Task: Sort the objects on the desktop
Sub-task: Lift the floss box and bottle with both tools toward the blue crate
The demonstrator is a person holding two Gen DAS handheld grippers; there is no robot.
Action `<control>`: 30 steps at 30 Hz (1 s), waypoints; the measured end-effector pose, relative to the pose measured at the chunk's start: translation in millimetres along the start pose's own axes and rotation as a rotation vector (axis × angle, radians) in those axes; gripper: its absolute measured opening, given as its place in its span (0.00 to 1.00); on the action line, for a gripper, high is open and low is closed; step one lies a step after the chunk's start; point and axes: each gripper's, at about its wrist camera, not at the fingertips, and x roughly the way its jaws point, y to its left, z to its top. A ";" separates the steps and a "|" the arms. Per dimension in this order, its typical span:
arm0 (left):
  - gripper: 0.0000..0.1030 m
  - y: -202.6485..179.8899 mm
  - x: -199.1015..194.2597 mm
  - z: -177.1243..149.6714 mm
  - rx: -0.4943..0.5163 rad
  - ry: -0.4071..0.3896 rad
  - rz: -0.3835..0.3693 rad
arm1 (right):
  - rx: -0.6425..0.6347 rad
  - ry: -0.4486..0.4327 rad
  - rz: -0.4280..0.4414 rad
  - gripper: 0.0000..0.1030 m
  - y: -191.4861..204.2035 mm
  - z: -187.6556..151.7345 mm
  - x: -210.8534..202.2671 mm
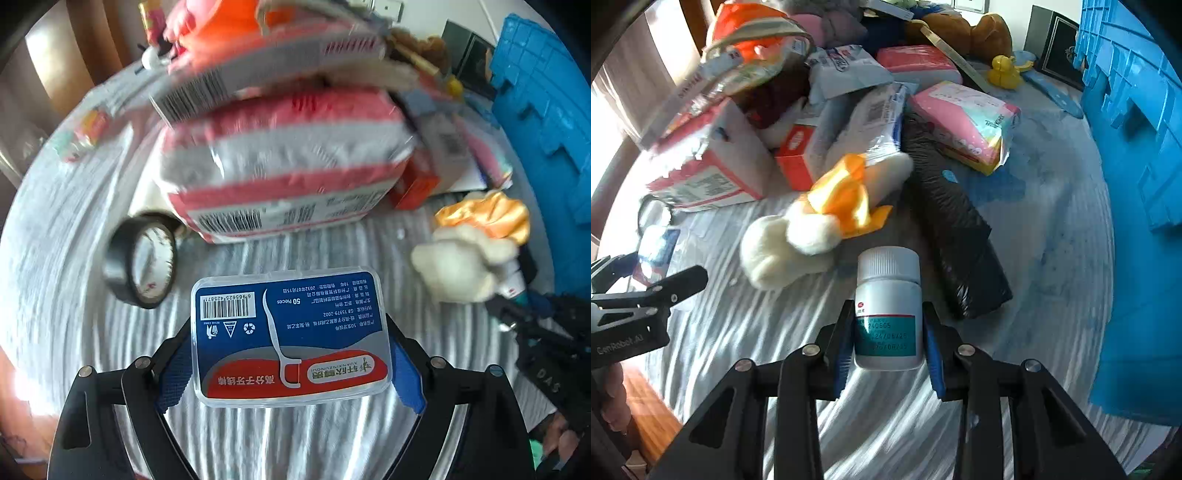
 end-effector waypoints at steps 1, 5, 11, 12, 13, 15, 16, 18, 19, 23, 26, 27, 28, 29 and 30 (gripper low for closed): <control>0.87 -0.1 -7.2 1.2 0.001 -0.013 0.002 | -0.007 -0.007 0.003 0.33 1.4 -0.5 -4.9; 0.87 11.2 -39.2 8.6 0.007 -0.074 0.008 | -0.030 -0.057 0.020 0.33 11.9 4.0 -39.2; 0.87 36.6 -93.0 28.5 0.042 -0.196 0.006 | -0.073 -0.182 0.027 0.33 39.9 32.9 -105.0; 0.87 42.1 -99.7 37.1 0.044 -0.214 0.007 | -0.083 -0.199 0.029 0.33 46.8 37.3 -114.8; 0.87 44.4 -106.0 42.4 0.045 -0.228 0.008 | -0.092 -0.216 0.029 0.33 53.7 41.5 -124.6; 0.87 51.9 -125.3 45.5 0.047 -0.256 0.008 | -0.109 -0.251 0.027 0.33 67.9 49.7 -144.6; 0.87 56.0 -133.8 48.1 0.049 -0.266 0.008 | -0.118 -0.268 0.026 0.33 75.0 53.8 -154.6; 0.87 59.9 -149.8 55.1 0.052 -0.293 0.010 | -0.136 -0.305 0.014 0.33 85.5 62.7 -174.4; 0.87 63.1 -159.0 56.5 0.055 -0.310 0.010 | -0.143 -0.322 0.008 0.33 89.3 66.2 -184.0; 0.87 66.2 -186.5 63.3 0.071 -0.364 -0.003 | -0.154 -0.385 -0.028 0.33 97.5 77.6 -220.8; 0.87 59.1 -203.9 73.7 0.096 -0.396 -0.015 | -0.149 -0.421 -0.067 0.33 95.5 82.9 -246.9; 0.87 54.9 -209.4 78.0 0.104 -0.401 -0.031 | -0.145 -0.431 -0.080 0.33 93.9 84.0 -255.3; 0.87 50.2 -214.9 82.5 0.113 -0.403 -0.050 | -0.138 -0.438 -0.092 0.33 90.0 85.4 -263.3; 0.87 46.5 -219.1 85.2 0.120 -0.406 -0.062 | -0.127 -0.444 -0.104 0.33 84.8 86.9 -271.1; 0.87 40.1 -224.0 89.0 0.132 -0.411 -0.073 | -0.116 -0.450 -0.114 0.33 78.7 87.3 -278.8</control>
